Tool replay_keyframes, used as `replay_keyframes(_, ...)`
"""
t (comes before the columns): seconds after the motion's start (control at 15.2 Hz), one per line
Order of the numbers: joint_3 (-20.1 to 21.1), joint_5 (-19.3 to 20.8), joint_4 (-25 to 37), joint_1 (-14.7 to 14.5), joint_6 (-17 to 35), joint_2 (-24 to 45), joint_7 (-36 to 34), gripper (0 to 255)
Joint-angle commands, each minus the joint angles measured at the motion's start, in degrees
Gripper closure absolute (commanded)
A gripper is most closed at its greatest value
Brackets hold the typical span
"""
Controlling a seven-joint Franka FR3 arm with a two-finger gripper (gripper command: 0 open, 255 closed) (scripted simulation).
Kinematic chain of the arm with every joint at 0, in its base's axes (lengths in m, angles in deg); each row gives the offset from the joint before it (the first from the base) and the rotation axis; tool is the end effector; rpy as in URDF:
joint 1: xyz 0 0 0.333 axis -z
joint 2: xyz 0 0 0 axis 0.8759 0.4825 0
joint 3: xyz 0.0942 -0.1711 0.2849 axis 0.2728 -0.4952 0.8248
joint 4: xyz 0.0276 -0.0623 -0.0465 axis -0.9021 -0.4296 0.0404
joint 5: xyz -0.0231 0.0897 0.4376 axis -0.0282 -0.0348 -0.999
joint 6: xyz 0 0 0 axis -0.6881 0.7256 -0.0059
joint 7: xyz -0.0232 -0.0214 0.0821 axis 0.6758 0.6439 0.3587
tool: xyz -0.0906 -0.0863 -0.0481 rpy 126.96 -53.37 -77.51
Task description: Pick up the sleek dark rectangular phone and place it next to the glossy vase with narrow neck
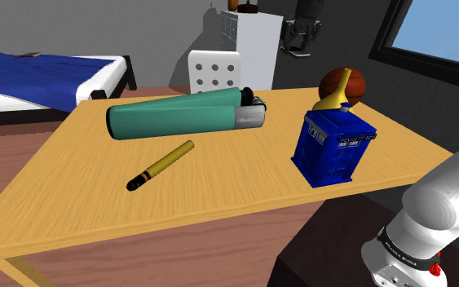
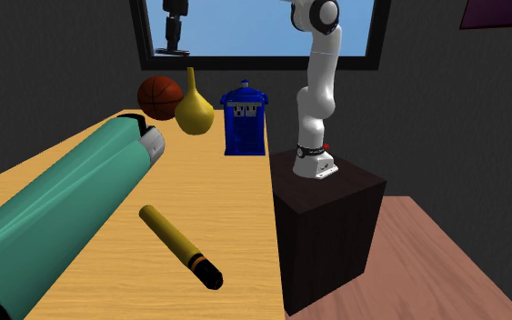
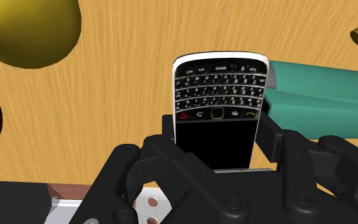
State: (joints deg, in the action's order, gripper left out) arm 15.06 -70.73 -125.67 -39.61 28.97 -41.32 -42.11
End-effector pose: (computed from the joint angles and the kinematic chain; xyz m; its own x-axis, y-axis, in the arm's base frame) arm 0.5734 -0.1021 0.7050 0.9090 -0.3588 0.2120 -0.3680 -0.9298 0.0045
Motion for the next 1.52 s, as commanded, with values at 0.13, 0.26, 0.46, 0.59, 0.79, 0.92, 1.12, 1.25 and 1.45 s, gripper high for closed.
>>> replay_keyframes(0.13, -3.0, -0.4, 3.1, 2.4, -0.4, 2.6, 5.5, 255)
replay_keyframes(0.26, -4.7, -0.7, 5.3, 3.8, -0.7, 4.5, 8.6, 255)
replay_keyframes(0.46, -4.8, -0.9, 1.7, 3.8, 1.9, 3.5, 8.7, 255)
replay_keyframes(0.59, -4.8, -0.9, -0.6, 3.8, 3.6, 2.9, 8.7, 255)
replay_keyframes(0.79, -4.8, -1.0, -3.8, 3.8, 6.1, 2.1, 8.7, 255)
replay_keyframes(0.92, -4.8, -1.1, -5.9, 3.9, 7.8, 1.7, 8.7, 255)
replay_keyframes(1.12, -4.9, -1.1, -8.8, 3.9, 10.2, 1.2, 8.8, 255)
replay_keyframes(1.25, -4.9, -1.1, -10.7, 3.9, 11.8, 0.9, 8.8, 255)
replay_keyframes(1.45, -4.9, -1.2, -13.3, 3.8, 14.1, 0.6, 8.8, 255)
